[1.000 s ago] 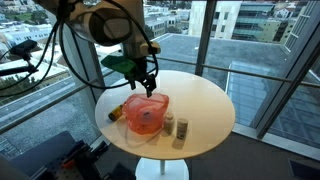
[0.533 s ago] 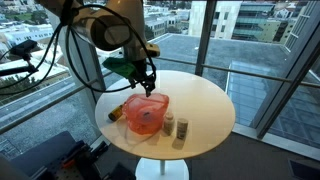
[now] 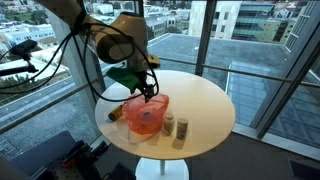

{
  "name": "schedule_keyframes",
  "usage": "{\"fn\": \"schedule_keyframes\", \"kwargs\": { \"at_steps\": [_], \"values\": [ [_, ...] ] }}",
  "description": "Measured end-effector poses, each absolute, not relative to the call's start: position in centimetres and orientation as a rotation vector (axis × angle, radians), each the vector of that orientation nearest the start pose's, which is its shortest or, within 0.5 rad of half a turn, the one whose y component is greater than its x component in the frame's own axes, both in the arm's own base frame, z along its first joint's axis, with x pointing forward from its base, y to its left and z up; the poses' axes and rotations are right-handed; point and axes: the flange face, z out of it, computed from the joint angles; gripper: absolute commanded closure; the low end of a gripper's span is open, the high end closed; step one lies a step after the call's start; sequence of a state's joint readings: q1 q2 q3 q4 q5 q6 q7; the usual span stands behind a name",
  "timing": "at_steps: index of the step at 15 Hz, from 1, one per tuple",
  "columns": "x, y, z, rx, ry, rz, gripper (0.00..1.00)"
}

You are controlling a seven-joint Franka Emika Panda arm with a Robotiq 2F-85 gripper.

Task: Take the blue box out of the plastic bag

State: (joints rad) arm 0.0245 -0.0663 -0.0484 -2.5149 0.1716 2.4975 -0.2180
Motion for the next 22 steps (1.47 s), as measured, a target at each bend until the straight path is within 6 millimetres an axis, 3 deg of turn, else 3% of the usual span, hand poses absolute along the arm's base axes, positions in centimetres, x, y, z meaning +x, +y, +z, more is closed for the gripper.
{"fn": "schedule_keyframes", "kwargs": {
  "at_steps": [8,22],
  "values": [
    [46.5,-1.1,26.7,-2.989,-0.213,-0.043,0.0],
    [48.8,-2.0,23.2,-3.029,-0.177,-0.139,0.0]
  ]
}}
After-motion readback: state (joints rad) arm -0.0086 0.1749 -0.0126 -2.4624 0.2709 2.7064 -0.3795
